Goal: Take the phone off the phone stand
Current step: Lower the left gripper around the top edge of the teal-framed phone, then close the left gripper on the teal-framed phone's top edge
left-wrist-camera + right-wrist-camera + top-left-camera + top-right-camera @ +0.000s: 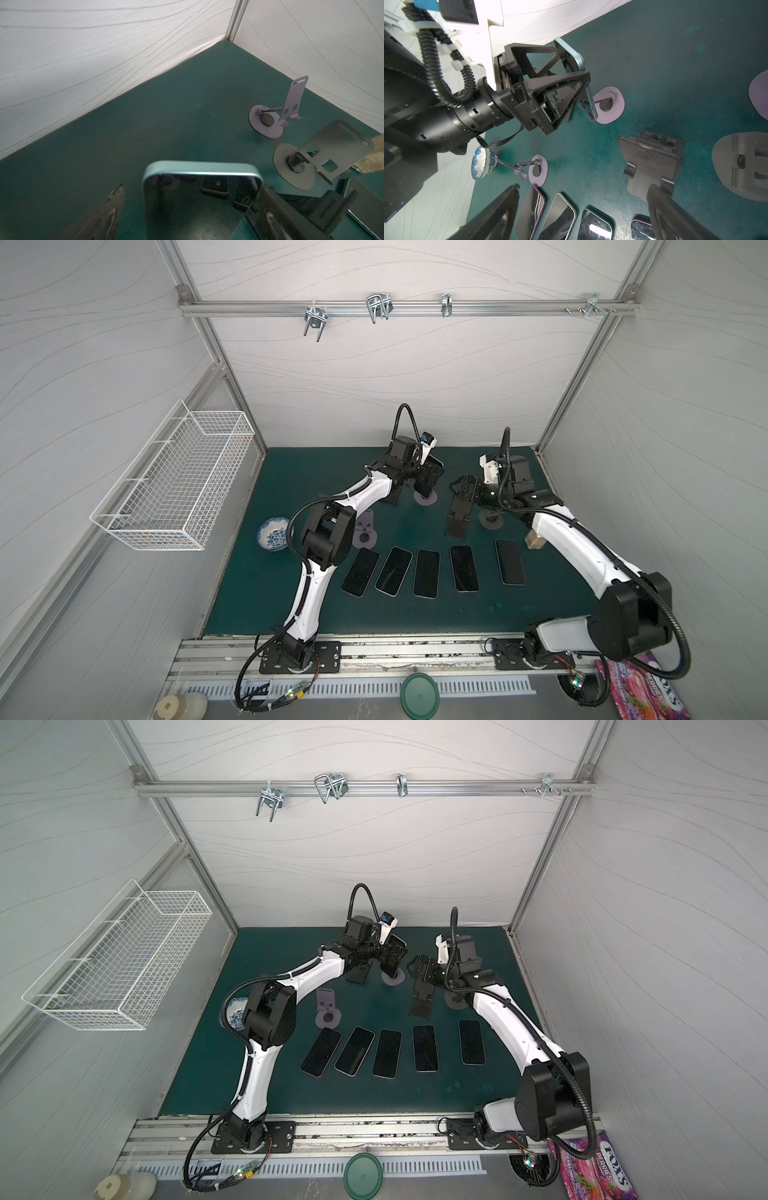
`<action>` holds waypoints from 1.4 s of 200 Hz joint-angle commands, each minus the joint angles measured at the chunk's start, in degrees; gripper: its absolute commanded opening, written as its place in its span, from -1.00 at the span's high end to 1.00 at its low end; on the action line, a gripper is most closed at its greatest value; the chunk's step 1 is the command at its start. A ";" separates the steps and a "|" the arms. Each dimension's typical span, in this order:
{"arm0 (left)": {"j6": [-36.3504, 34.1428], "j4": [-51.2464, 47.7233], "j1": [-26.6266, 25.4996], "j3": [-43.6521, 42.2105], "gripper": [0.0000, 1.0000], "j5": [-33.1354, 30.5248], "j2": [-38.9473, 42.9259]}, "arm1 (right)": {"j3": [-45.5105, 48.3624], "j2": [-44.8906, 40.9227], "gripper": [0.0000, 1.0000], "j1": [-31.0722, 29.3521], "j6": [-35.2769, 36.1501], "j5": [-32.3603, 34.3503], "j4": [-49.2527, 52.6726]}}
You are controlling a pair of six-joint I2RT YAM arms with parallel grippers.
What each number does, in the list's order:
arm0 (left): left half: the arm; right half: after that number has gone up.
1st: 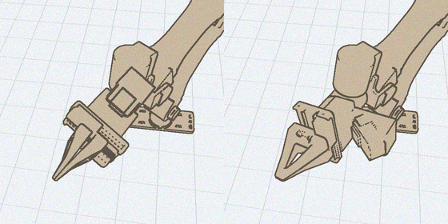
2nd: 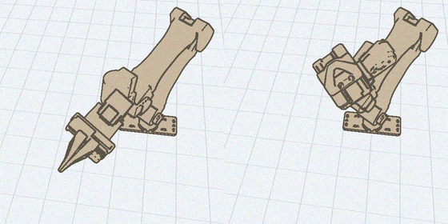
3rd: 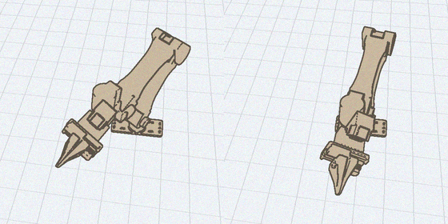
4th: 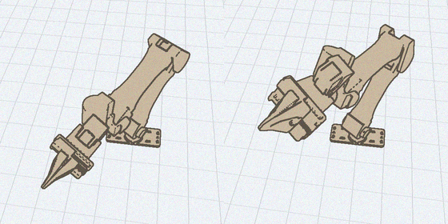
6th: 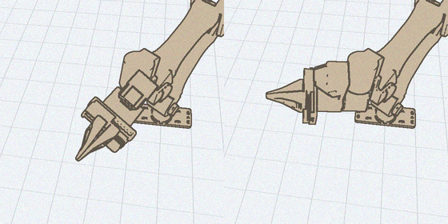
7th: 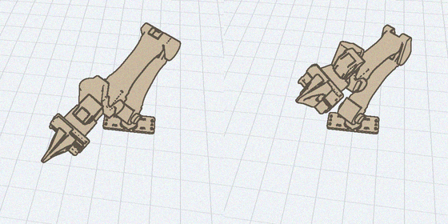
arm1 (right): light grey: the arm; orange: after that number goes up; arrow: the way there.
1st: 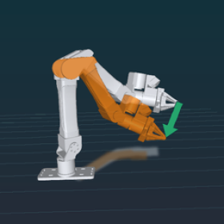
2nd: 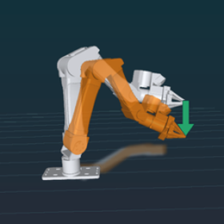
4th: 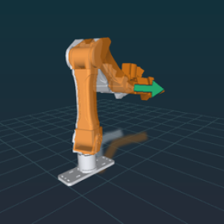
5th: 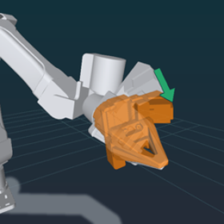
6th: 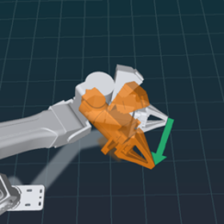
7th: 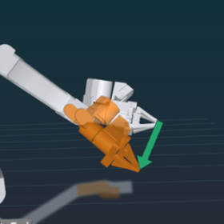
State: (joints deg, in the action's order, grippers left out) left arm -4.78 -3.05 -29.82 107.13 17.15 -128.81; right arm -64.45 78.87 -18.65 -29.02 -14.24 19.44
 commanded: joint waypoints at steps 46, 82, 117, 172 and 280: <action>-1.41 1.38 -0.49 5.17 -0.96 -0.18 -3.65 | -0.79 0.23 -0.95 0.41 0.41 -0.17 -0.91; -1.79 1.32 -0.56 5.49 -0.94 -0.84 -4.08 | -0.69 0.27 -0.95 0.41 0.51 -0.10 -0.92; -2.37 1.18 -0.58 5.44 -0.87 -0.91 -4.26 | -0.59 0.46 -0.95 0.44 0.54 -0.20 -1.20; -2.89 1.20 -0.52 5.48 -0.76 -0.71 -4.36 | -0.23 0.54 -0.96 0.38 0.45 -0.06 -1.34; -2.28 0.50 -0.53 6.80 -0.60 -0.02 -3.41 | -0.24 0.41 -0.96 0.39 0.27 0.16 -1.45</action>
State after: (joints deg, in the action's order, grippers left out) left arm -6.79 -3.31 -30.15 110.17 16.53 -131.79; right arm -64.45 78.98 -18.65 -28.97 -14.17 19.27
